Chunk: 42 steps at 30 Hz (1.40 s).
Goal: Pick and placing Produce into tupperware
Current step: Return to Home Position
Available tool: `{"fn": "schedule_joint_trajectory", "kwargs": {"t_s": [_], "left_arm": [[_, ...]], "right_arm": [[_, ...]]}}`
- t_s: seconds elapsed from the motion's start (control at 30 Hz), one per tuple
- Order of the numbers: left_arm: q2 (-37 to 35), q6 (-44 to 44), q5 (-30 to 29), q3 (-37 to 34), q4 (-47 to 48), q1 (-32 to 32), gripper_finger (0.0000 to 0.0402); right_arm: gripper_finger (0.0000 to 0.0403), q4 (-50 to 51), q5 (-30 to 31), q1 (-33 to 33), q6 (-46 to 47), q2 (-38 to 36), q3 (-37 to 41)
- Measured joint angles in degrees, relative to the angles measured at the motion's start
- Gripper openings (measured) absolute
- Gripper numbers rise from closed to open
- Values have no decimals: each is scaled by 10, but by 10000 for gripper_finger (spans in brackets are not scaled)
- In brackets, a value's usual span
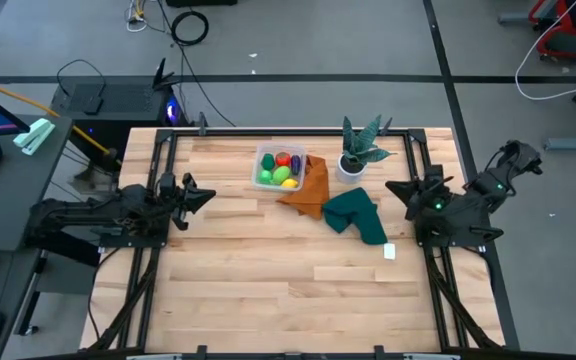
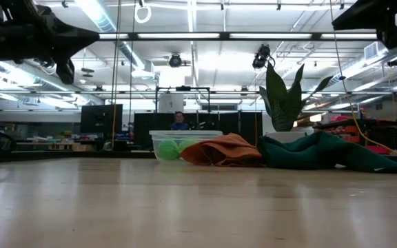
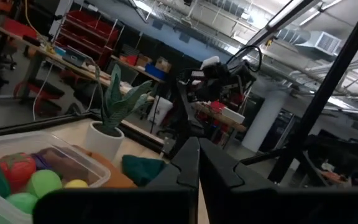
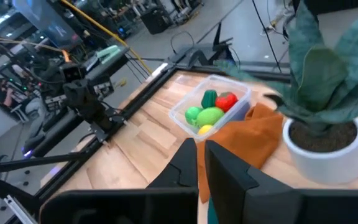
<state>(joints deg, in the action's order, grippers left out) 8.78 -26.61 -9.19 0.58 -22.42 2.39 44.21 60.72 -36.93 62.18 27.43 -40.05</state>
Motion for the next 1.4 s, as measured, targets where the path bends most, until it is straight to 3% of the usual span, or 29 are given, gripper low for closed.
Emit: {"fn": "schedule_joint_trajectory", "kwargs": {"t_s": [0.23,0.53,0.67,1.1,1.27,1.4], "left_arm": [[1,-13,-1,0,5,0,12],[1,-14,-9,0,6,0,21],[1,-24,-13,0,10,0,27],[1,-43,-13,0,31,0,10],[1,-46,-17,0,31,0,26],[1,-47,-17,0,31,0,22]], "right_arm": [[0,-31,-15,0,-41,-72,37],[0,-467,-61,15,-295,-154,232],[0,-567,-131,68,-337,-170,286],[0,-547,-395,300,-333,-196,302],[0,-467,-469,374,-287,-247,302],[0,-460,-518,398,-263,-269,302]]}}
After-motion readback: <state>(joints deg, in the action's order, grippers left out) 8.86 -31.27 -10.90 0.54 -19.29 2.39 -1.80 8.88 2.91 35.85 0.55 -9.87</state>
